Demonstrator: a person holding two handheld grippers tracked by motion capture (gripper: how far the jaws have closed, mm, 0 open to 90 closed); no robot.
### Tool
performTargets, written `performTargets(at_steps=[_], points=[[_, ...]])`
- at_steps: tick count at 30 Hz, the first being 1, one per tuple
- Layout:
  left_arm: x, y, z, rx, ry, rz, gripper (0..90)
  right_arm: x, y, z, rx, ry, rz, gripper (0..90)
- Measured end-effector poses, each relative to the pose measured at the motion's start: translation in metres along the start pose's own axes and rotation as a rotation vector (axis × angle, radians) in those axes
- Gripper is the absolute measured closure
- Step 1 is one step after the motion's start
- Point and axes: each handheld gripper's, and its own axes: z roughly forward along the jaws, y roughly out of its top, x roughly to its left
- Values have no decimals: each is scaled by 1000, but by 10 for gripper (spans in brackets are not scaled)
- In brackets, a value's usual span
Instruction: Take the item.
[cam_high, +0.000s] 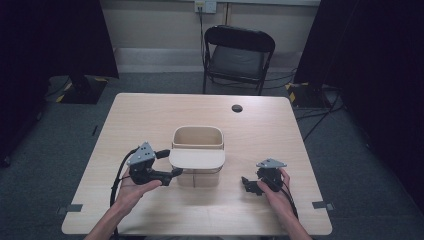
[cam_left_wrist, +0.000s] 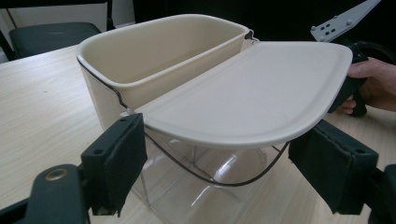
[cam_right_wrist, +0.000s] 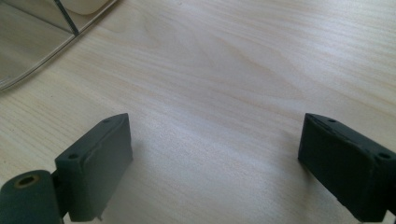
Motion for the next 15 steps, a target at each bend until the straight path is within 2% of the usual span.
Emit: performTargets(at_steps=[10,15], points=[[0,0,-1,-3,-2,2,192,0,0,0,0,0,0,93],[1,1,0,-7,-5,-11,185,0,0,0,0,0,0,93]])
